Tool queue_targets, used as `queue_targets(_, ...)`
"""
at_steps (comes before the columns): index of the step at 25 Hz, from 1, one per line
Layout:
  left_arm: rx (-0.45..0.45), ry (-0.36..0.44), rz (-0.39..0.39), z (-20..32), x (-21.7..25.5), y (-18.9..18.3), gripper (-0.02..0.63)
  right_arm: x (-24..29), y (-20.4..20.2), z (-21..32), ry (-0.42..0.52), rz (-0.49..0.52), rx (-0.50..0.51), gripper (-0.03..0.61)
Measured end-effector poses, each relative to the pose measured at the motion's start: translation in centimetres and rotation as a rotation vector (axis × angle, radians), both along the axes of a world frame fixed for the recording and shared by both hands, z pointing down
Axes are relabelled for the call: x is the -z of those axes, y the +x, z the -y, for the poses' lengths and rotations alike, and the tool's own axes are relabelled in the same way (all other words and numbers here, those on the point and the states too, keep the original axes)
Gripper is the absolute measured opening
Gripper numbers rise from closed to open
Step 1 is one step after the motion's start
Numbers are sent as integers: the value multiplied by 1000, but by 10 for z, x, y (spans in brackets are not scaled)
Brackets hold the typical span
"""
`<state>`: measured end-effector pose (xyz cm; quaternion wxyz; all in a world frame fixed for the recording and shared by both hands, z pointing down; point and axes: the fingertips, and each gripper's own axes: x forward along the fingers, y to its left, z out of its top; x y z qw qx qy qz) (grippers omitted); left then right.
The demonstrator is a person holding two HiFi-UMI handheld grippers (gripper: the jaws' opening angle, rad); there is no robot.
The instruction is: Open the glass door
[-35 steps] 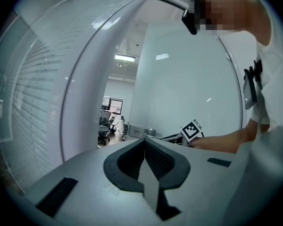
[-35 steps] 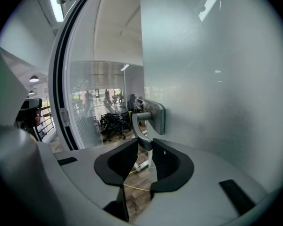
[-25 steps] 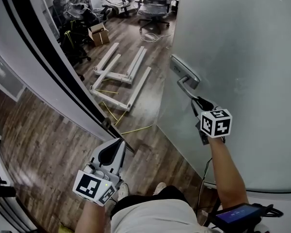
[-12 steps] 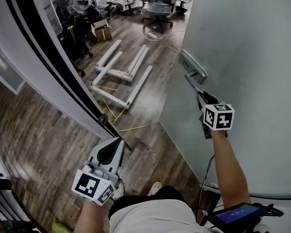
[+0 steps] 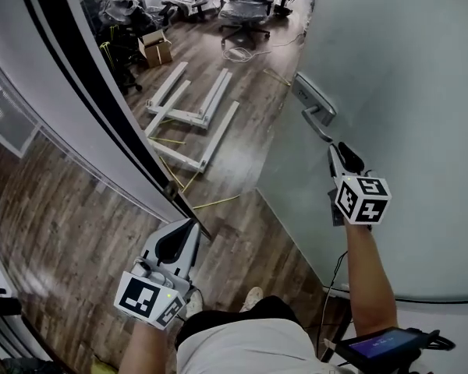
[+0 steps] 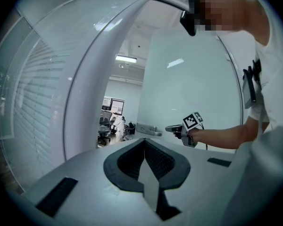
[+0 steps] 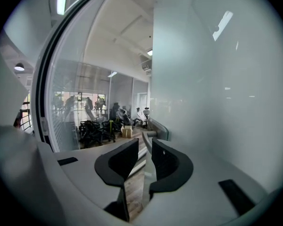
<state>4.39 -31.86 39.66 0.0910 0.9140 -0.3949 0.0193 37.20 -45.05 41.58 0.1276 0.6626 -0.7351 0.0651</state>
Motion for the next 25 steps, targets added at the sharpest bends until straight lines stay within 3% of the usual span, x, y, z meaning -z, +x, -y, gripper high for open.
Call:
queue_targets(10, -167, 49, -15, -17, 4, -36, 2, 76, -85, -108, 224, 3, -55, 17)
queue_targets(20, -322, 68, -29, -45, 9, -102, 2, 93, -186, -212, 255, -28, -133, 3)
queue_targets(25, -372, 77, -55, -62, 12, -110, 2, 88, -214, -247, 228, -14, -130, 3)
